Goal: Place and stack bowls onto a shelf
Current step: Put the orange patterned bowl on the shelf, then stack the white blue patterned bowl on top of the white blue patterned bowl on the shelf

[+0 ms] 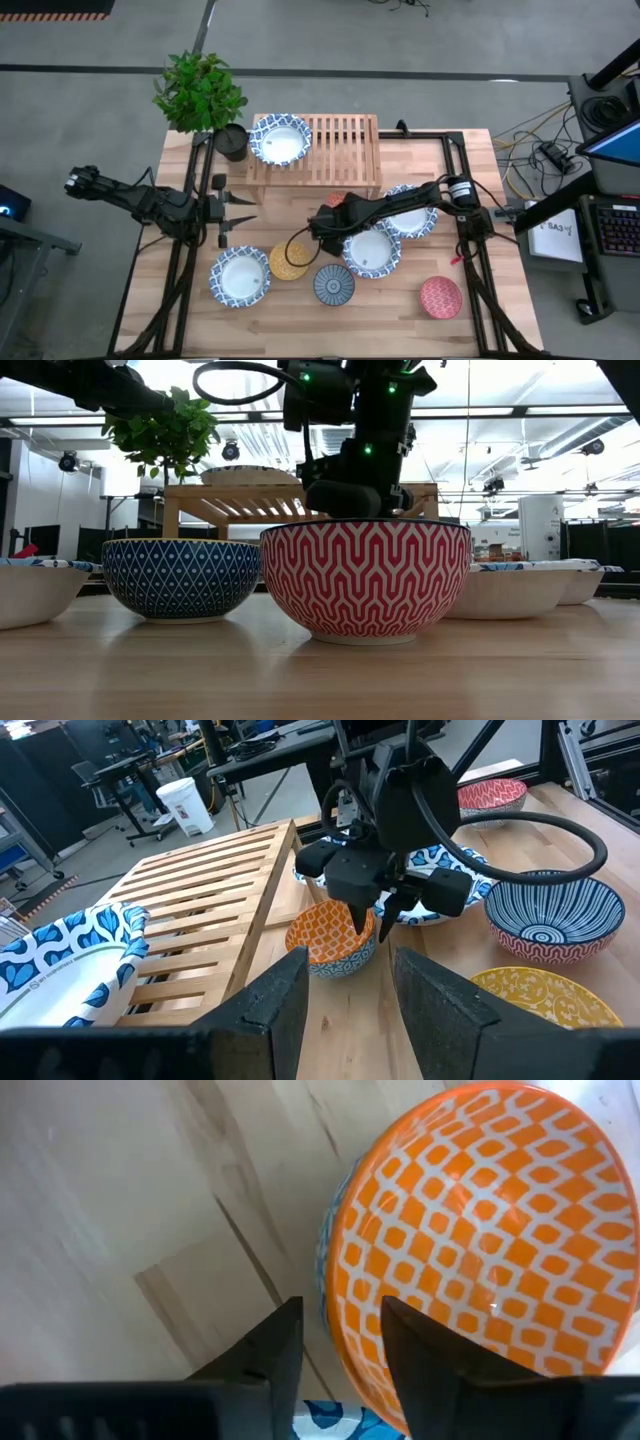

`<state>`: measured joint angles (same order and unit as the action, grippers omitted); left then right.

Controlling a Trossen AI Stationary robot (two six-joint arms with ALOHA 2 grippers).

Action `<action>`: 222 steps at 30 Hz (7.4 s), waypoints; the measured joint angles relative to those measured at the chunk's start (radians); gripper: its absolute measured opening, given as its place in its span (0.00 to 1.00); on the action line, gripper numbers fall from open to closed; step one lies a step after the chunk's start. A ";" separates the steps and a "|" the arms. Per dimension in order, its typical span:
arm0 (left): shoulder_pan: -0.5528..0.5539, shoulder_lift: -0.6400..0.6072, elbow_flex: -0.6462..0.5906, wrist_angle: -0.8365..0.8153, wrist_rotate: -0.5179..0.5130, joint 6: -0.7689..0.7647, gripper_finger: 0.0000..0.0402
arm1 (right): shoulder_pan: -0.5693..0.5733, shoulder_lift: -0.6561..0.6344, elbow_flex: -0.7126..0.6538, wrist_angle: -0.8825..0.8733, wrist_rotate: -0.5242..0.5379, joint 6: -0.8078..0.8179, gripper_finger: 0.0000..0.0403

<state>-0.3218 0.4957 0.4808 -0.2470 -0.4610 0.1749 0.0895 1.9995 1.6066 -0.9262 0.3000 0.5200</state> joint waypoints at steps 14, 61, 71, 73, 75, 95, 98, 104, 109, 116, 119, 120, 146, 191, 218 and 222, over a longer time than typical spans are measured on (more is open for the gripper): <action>0.000 0.000 0.000 0.000 0.000 0.000 0.33 | 0.017 0.000 0.001 0.036 -0.022 -0.046 0.04; 0.000 0.000 0.000 0.008 0.000 0.000 0.33 | -0.223 -0.442 0.004 0.233 0.043 -0.549 0.03; 0.000 0.000 0.000 0.008 0.000 0.000 0.33 | -0.333 -0.432 0.004 0.151 0.032 -0.610 0.03; 0.001 0.000 0.000 0.008 0.000 0.000 0.33 | -0.334 -0.432 0.004 0.154 0.029 -0.616 0.03; 0.001 0.000 0.000 0.008 0.000 0.000 0.33 | -0.334 -0.431 0.004 0.154 0.019 -0.618 0.03; 0.001 0.000 0.000 0.007 0.000 0.000 0.33 | -0.335 -0.355 0.004 0.153 0.019 -0.625 0.03; 0.001 0.000 0.000 0.007 0.000 0.000 0.33 | -0.335 -0.354 0.004 0.154 0.024 -0.631 0.04; 0.001 0.000 0.000 0.007 0.000 0.000 0.33 | -0.335 -0.354 0.004 0.163 0.057 -0.645 0.16; 0.001 0.000 0.000 0.007 0.000 0.000 0.33 | -0.335 -0.354 0.004 0.173 0.072 -0.648 0.26; 0.001 0.000 0.000 0.007 0.000 0.000 0.33 | -0.334 -0.354 0.006 0.199 0.071 -0.631 0.35; 0.001 0.000 0.000 0.007 0.000 -0.001 0.33 | -0.330 -0.354 0.020 0.199 0.070 -0.619 0.37; 0.001 0.000 0.000 0.007 0.000 -0.003 0.33 | -0.327 -0.354 0.028 0.198 0.070 -0.615 0.38; 0.001 0.107 0.119 -0.317 0.073 -0.537 0.33 | 0.104 -0.560 -0.080 0.203 0.133 -0.534 0.30; -0.003 0.756 0.159 -0.608 0.446 -0.890 0.14 | 0.201 -1.148 -0.946 0.939 0.138 -0.678 0.30; 0.007 0.711 0.904 -0.963 0.046 -0.897 0.00 | 0.201 -1.148 -0.946 0.939 0.138 -0.680 0.30; 0.081 0.713 1.086 -1.012 -0.155 -0.898 0.00 | 0.201 -1.148 -0.946 0.938 0.138 -0.687 0.30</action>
<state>-0.2406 1.2083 1.5669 -1.2589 -0.6164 -0.7231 0.2901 0.8516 0.6601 0.0117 0.4381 -0.1667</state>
